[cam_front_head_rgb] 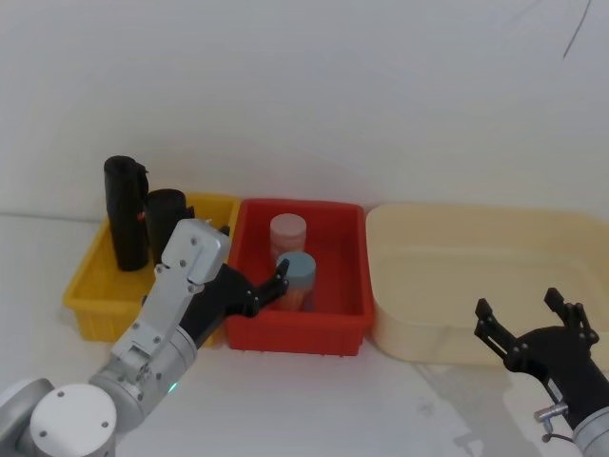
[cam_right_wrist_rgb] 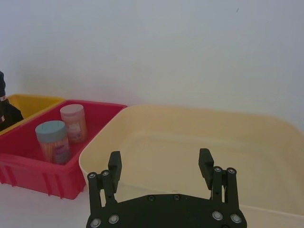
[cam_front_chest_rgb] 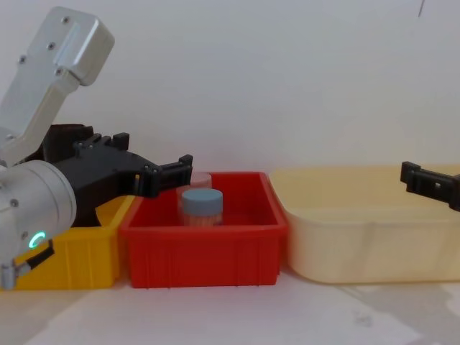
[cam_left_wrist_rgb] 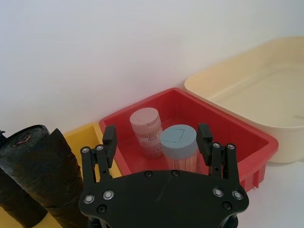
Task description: Pick up the garbage bag with the one hand and transfer it to the other hand.
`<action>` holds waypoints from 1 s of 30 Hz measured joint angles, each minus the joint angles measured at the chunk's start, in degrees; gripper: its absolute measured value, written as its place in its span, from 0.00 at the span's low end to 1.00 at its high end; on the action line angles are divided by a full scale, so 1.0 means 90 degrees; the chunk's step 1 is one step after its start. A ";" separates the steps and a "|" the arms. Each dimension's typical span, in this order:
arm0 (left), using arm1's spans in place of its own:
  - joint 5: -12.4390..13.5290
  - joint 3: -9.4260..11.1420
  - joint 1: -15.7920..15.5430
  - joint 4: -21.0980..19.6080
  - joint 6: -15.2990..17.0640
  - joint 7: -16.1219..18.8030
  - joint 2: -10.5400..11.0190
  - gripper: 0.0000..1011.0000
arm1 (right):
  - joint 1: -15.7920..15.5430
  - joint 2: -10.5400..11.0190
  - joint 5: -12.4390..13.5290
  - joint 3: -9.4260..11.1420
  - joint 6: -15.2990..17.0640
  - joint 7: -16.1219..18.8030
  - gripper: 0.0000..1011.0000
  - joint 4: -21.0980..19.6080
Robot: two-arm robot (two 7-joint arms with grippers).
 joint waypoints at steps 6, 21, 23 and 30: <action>0.0000 0.0000 0.0000 0.0000 0.0000 0.0000 0.0000 0.99 | 0.0000 0.0000 0.0000 0.0000 0.0000 0.0000 0.99 0.0000; 0.0000 0.0000 0.0000 0.0000 0.0000 0.0000 0.0000 0.99 | 0.0001 0.0000 0.0000 0.0000 0.0000 0.0000 0.99 0.0000; 0.0000 0.0000 0.0000 0.0000 0.0000 0.0000 0.0000 0.99 | 0.0000 0.0000 0.0000 0.0000 0.0000 0.0000 0.99 0.0000; 0.0000 0.0000 0.0000 0.0000 0.0000 0.0000 0.0000 0.99 | 0.0000 0.0000 0.0000 0.0000 0.0000 0.0000 0.99 0.0000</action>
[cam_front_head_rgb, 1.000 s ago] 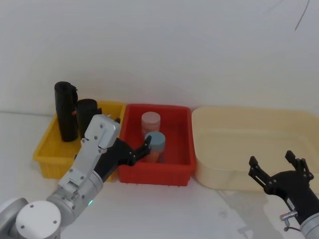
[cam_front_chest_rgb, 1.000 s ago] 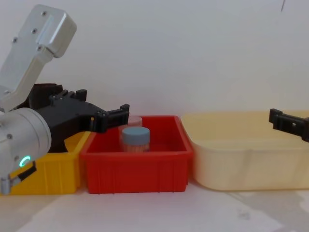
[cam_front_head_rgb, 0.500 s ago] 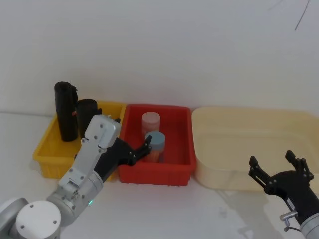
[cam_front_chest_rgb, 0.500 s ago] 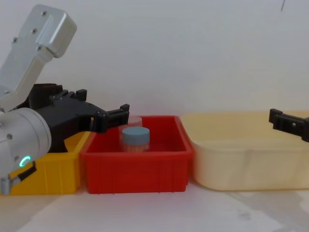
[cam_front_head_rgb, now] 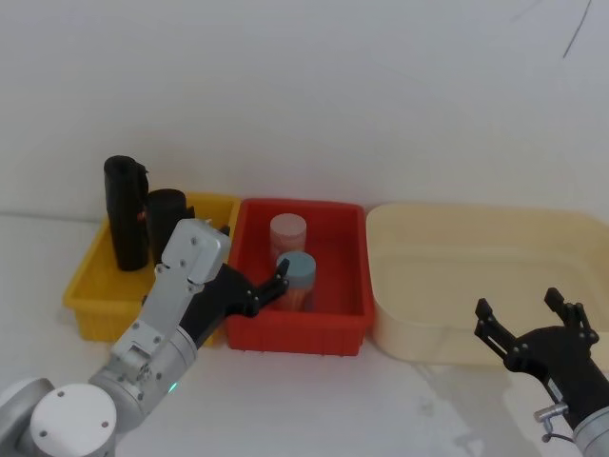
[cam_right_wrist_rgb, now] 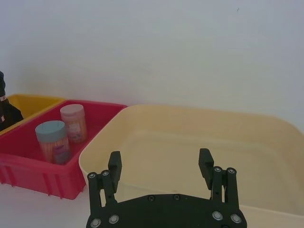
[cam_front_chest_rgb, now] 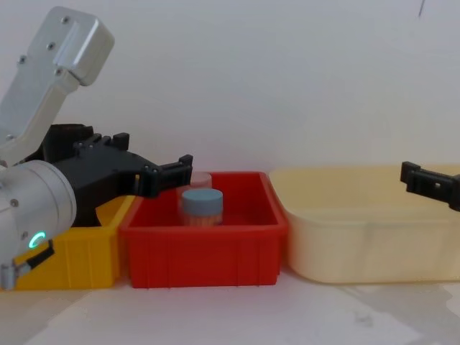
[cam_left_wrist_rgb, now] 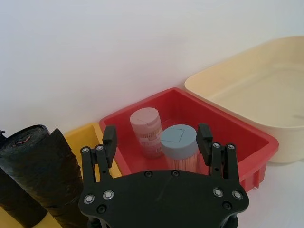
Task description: Pick up the garbage bag with the one hand and transfer it to the other hand.
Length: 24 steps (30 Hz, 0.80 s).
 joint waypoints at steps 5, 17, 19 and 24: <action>0.0000 0.0000 0.0000 0.0000 0.0000 0.0000 0.0000 0.99 | 0.0000 0.0000 0.0000 0.0000 0.0000 0.0000 0.99 0.0000; 0.0000 0.0000 0.0000 0.0000 0.0000 0.0000 0.0000 0.99 | 0.0000 0.0000 0.0000 0.0000 0.0000 0.0000 0.99 0.0000; 0.0000 -0.0001 -0.0001 0.0000 0.0000 0.0000 -0.0001 0.99 | 0.0000 0.0000 0.0000 0.0000 0.0000 0.0000 0.99 0.0000; -0.0039 -0.0023 -0.0047 -0.0002 0.0076 -0.0062 -0.0006 0.99 | 0.0029 -0.0007 0.0003 -0.0006 0.0041 0.0029 0.99 0.0000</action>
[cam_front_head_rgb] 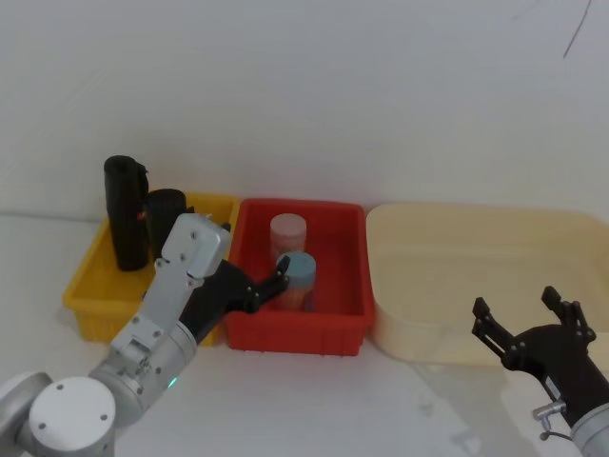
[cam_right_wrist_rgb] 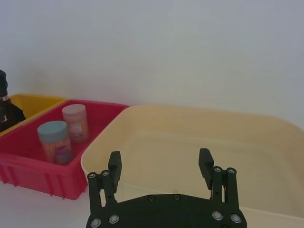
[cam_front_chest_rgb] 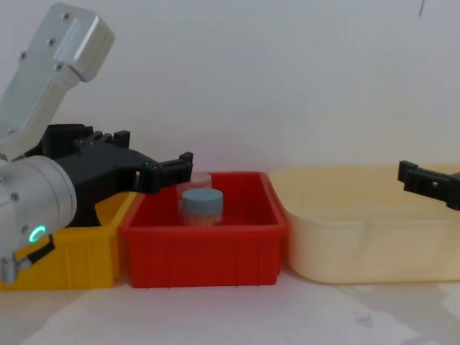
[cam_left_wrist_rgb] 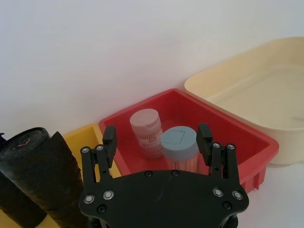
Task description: Pick up the garbage bag with the one hand and transfer it to the other hand.
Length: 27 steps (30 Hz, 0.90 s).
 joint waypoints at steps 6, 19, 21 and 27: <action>-0.0180 -0.0100 -0.0058 -0.0248 0.0271 -0.0149 0.0018 0.99 | 0.0139 0.0003 0.0104 -0.0039 0.0214 0.0180 0.99 -0.0040; -0.0675 -0.0812 0.0522 -0.1776 0.1057 -0.0148 0.0345 0.99 | 0.0700 -0.0010 0.0418 -0.0302 0.1012 0.0721 0.99 -0.0304; -0.0782 -0.1050 0.0738 -0.2058 0.1141 -0.0110 0.0422 0.99 | 0.0771 -0.0029 0.0430 -0.0361 0.1111 0.0754 0.99 -0.0339; -0.1089 -0.1666 0.1257 -0.2565 0.1277 -0.0077 0.0565 0.99 | 0.1007 -0.0151 0.0425 -0.0632 0.1421 0.0803 0.99 -0.0435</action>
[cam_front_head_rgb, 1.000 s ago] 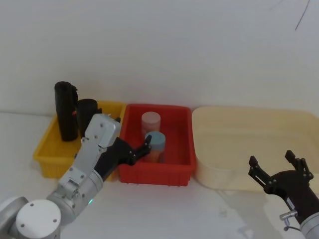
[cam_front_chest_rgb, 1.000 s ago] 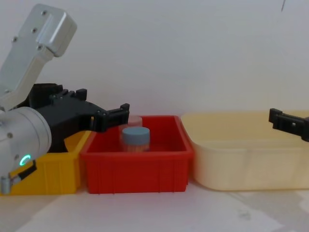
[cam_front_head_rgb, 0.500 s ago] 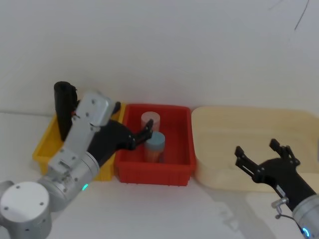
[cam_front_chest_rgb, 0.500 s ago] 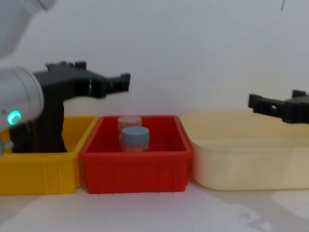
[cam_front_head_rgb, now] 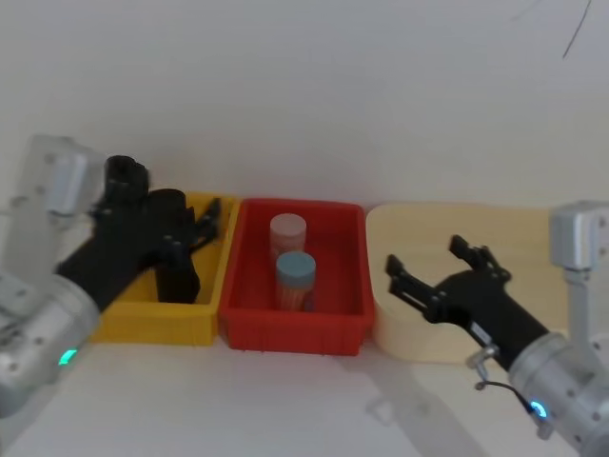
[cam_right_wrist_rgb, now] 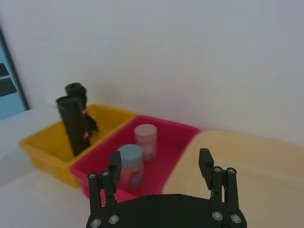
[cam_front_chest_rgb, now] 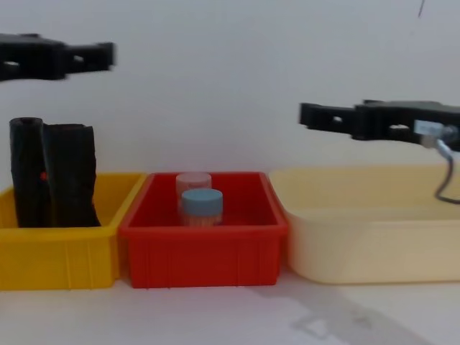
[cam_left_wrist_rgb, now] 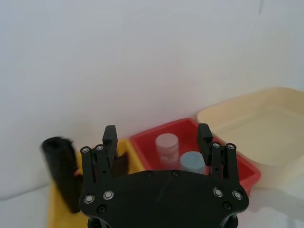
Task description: Pick up the garbage bag with the one hand and transfer it to the other hand.
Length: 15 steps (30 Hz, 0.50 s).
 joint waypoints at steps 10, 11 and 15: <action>-0.0664 -0.1063 0.0756 -0.0319 0.0112 -0.0270 0.0218 0.99 | 0.0428 -0.0292 -0.0236 -0.0465 0.0422 -0.0033 0.99 0.0044; -0.0766 -0.1179 0.0813 -0.0302 0.0116 -0.0344 0.0250 0.99 | 0.0462 -0.0312 -0.0254 -0.0492 0.0449 -0.0038 0.99 0.0064; -0.1004 -0.1419 0.0885 -0.0144 0.0124 -0.0540 0.0338 0.99 | 0.0654 -0.0424 -0.0340 -0.0624 0.0563 -0.0053 0.99 0.0211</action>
